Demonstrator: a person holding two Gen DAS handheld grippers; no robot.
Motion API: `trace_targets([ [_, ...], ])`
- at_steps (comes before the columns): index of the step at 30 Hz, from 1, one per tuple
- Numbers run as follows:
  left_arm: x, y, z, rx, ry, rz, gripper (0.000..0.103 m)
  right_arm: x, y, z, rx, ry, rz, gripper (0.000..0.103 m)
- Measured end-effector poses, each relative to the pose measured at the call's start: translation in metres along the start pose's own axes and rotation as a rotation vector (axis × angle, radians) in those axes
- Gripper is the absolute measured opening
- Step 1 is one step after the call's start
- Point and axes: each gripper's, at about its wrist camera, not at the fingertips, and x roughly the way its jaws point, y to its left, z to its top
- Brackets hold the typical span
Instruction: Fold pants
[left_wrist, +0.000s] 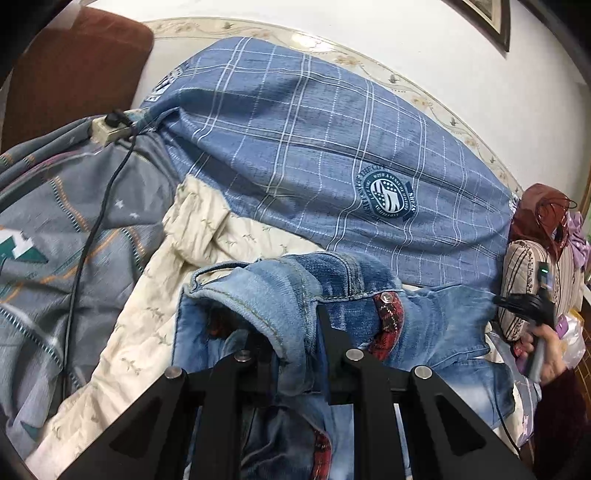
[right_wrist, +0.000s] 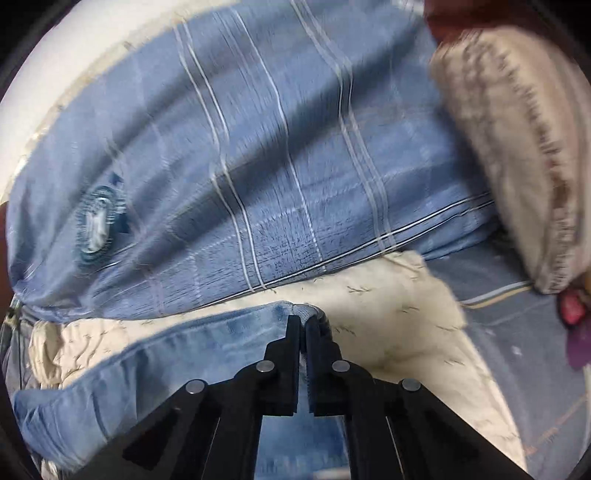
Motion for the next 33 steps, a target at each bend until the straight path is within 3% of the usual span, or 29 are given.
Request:
trace_targets([
  [6,-0.021,0.012,-0.019,-0.056,0.021,0.011,0.018,-0.07,-0.017,-0.038,0.026,-0.069,0.016,0.002],
  [13,-0.035,0.031,-0.061,-0.095,0.141,0.022,0.018,-0.137,-0.063,-0.104,0.102,-0.081,0.04,0.002],
  [19,-0.033,0.03,-0.089,-0.041,0.256,0.08,0.02,-0.141,-0.087,-0.163,0.156,-0.005,0.051,0.002],
  [24,-0.032,0.04,-0.104,-0.053,0.335,0.13,0.026,-0.12,-0.106,-0.198,0.203,0.14,0.029,0.007],
  [28,-0.047,0.044,-0.105,-0.064,0.326,0.146,0.029,-0.131,-0.119,-0.202,0.24,0.155,0.077,0.007],
  [33,-0.077,0.038,-0.097,0.017,0.223,0.273,0.029,-0.177,-0.126,-0.19,0.209,0.003,0.065,0.007],
])
